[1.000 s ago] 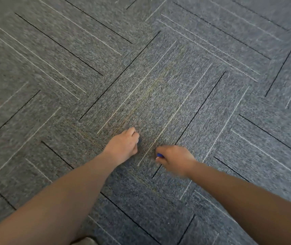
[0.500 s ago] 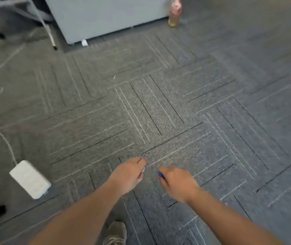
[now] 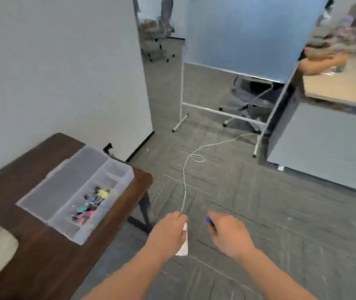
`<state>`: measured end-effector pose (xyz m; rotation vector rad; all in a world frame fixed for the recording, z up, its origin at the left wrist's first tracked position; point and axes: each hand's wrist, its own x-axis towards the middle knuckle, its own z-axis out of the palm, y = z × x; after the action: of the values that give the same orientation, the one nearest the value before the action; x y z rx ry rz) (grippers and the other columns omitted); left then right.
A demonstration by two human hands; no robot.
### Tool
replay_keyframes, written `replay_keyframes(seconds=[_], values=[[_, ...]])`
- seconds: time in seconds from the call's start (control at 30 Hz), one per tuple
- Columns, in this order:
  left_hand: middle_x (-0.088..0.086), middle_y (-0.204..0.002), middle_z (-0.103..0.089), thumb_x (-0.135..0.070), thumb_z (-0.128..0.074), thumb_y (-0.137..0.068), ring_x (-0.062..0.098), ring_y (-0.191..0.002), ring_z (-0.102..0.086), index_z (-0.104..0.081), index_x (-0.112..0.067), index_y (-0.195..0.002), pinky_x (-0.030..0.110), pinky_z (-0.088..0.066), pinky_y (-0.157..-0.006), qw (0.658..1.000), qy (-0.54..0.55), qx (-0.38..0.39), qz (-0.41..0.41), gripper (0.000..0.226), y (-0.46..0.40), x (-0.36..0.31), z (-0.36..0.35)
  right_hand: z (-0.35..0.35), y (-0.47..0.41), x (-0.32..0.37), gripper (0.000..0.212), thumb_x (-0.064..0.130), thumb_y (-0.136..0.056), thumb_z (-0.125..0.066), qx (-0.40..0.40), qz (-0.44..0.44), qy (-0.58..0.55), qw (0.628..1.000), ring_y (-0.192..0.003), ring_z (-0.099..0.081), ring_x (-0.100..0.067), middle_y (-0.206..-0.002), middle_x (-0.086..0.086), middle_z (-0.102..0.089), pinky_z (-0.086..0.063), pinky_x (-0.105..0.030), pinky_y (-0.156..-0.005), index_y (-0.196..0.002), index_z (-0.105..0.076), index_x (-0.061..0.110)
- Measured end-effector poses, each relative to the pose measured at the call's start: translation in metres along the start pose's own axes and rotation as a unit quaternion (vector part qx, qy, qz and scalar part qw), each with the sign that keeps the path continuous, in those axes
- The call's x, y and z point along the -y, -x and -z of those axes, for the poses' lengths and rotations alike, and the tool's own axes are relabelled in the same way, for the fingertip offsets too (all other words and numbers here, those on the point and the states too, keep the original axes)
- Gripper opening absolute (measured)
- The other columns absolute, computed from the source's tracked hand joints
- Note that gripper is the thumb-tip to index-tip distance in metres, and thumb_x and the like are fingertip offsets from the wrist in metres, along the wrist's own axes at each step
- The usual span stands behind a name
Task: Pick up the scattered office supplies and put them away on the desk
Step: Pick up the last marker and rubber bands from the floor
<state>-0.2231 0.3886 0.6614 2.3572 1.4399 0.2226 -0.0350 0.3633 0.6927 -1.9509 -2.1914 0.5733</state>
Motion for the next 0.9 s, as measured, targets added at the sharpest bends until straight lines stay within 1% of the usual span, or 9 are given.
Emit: replay_keyframes(seconds=[0.07,0.13,0.2,0.3,0.5,0.6,0.7,0.8,0.9], values=[[0.005,-0.112,-0.054,-0.022,-0.038,-0.086,0.023,-0.108,-0.051,-0.054,-0.015,-0.113,0.033,-0.041,-0.089,0.997,-0.001,-0.055,0.055,0.032,0.02,0.044,0.051,0.016,-0.045,0.065,0.015,0.029,-0.096,-0.044,-0.008,0.06,0.01,0.998,-0.08,-0.058,-0.031,-0.085,-0.004,-0.063,-0.034,-0.036,-0.059,-0.084,-0.045,0.02],[0.004,-0.117,-0.053,-0.022,-0.041,-0.088,0.021,-0.11,-0.051,-0.053,-0.017,-0.118,0.034,-0.044,-0.09,0.986,0.009,-0.111,0.127,0.033,0.045,0.084,0.095,0.025,-0.084,0.132,0.014,0.029,-0.095,-0.045,-0.018,0.134,0.001,0.991,-0.075,-0.057,-0.026,-0.078,0.001,-0.059,-0.039,-0.037,-0.059,-0.083,-0.043,0.022],[0.001,-0.119,-0.053,-0.023,-0.044,-0.089,0.019,-0.11,-0.052,-0.052,-0.02,-0.12,0.036,-0.047,-0.09,0.966,0.009,-0.155,0.205,0.032,0.073,0.121,0.133,0.029,-0.114,0.198,0.015,0.03,-0.095,-0.046,-0.014,0.212,-0.009,0.977,-0.07,-0.057,-0.021,-0.072,0.005,-0.055,-0.037,-0.033,-0.056,-0.081,-0.045,0.025],[-0.006,-0.121,-0.053,-0.025,-0.046,-0.089,0.015,-0.111,-0.052,-0.052,-0.025,-0.122,0.029,-0.046,-0.092,0.927,0.01,-0.212,0.309,0.033,0.119,0.168,0.171,0.022,-0.144,0.287,0.017,0.031,-0.097,-0.046,0.019,0.331,-0.014,0.943,-0.057,-0.049,-0.012,-0.063,0.005,-0.05,-0.031,-0.026,-0.049,-0.081,-0.046,0.027],[-0.004,-0.125,-0.05,-0.022,-0.046,-0.092,0.018,-0.111,-0.049,-0.049,-0.023,-0.126,0.03,-0.044,-0.091,0.836,-0.027,-0.219,0.503,0.035,0.21,0.215,0.202,-0.032,-0.154,0.419,0.016,0.029,-0.098,-0.041,0.114,0.49,0.011,0.864,-0.07,-0.054,-0.015,-0.077,0.006,-0.054,-0.038,-0.03,-0.058,-0.084,-0.047,0.025],[-0.003,-0.12,-0.053,-0.022,-0.05,-0.089,0.021,-0.108,-0.049,-0.051,-0.023,-0.124,0.037,-0.046,-0.09,0.784,0.004,-0.229,0.576,0.035,0.241,0.236,0.203,-0.066,-0.147,0.462,0.014,0.03,-0.098,-0.043,0.143,0.539,0.028,0.83,-0.076,-0.056,-0.015,-0.087,0.004,-0.06,-0.038,-0.03,-0.059,-0.091,-0.054,0.023],[-0.002,-0.119,-0.052,-0.018,-0.051,-0.089,0.022,-0.11,-0.051,-0.052,-0.02,-0.123,0.036,-0.049,-0.086,0.747,0.041,-0.24,0.619,0.035,0.253,0.255,0.203,-0.093,-0.145,0.489,0.015,0.025,-0.098,-0.045,0.173,0.541,0.042,0.822,-0.072,-0.051,-0.015,-0.094,0.002,-0.064,-0.034,-0.027,-0.055,-0.102,-0.058,0.019],[0.001,-0.121,-0.054,-0.016,-0.05,-0.09,0.022,-0.107,-0.053,-0.052,-0.018,-0.122,0.037,-0.05,-0.083,0.733,0.041,-0.237,0.636,0.031,0.256,0.276,0.202,-0.119,-0.154,0.505,0.016,0.025,-0.098,-0.045,0.18,0.53,0.077,0.825,-0.077,-0.058,-0.019,-0.093,0.001,-0.063,-0.043,-0.031,-0.061,-0.103,-0.059,0.018],[0.0,-0.126,-0.053,-0.017,-0.05,-0.092,0.021,-0.106,-0.055,-0.051,-0.019,-0.125,0.033,-0.05,-0.081,0.732,0.045,-0.224,0.642,0.033,0.259,0.296,0.193,-0.138,-0.162,0.515,0.017,0.021,-0.097,-0.047,0.2,0.513,0.112,0.827,-0.074,-0.055,-0.018,-0.093,0.002,-0.06,-0.041,-0.03,-0.06,-0.109,-0.059,0.019]])
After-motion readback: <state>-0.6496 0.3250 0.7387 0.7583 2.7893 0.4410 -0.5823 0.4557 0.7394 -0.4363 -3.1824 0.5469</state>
